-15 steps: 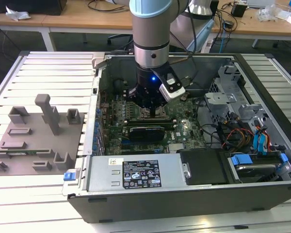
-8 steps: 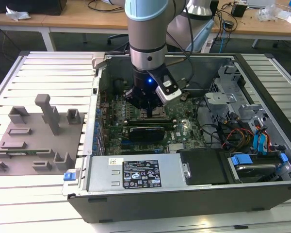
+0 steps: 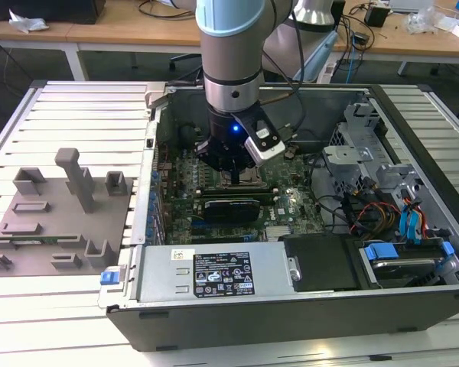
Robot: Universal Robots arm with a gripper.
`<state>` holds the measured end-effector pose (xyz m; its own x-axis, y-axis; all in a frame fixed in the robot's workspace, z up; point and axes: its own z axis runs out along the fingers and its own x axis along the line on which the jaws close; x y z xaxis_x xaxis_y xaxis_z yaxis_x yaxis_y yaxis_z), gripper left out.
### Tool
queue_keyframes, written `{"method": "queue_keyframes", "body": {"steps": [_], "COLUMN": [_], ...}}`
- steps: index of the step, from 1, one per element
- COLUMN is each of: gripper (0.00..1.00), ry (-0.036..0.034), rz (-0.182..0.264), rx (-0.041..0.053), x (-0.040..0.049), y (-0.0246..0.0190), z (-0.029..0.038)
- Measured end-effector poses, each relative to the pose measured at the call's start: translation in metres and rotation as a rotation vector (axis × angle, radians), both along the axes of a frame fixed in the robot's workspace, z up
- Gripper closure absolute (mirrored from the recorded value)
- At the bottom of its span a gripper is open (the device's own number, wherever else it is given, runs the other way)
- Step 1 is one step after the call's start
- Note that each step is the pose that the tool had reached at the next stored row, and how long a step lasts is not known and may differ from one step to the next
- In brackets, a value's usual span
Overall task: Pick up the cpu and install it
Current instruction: 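Install the second cpu locking lever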
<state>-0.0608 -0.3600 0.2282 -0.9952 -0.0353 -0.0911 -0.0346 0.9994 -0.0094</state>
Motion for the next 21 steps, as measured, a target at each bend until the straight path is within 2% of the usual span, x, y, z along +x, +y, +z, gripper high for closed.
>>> {"method": "queue_keyframes", "body": {"steps": [15,17,18,19,21], "gripper": [0.89,0.89,0.89,0.89,0.89], "ry": [0.0,-0.0018,-0.004,-0.0048,-0.0049], "rz": [0.0,0.0,0.0,0.0,0.0], "rx": [0.0029,0.0274,0.0493,0.0536,0.0537], "x": [-0.0001,-0.0015,-0.0046,-0.0087,-0.0091], "y": [0.0,0.0,0.0,-0.0043,-0.0064], "z": [-0.0021,-0.0044,-0.0077,-0.0108,-0.0108]}}
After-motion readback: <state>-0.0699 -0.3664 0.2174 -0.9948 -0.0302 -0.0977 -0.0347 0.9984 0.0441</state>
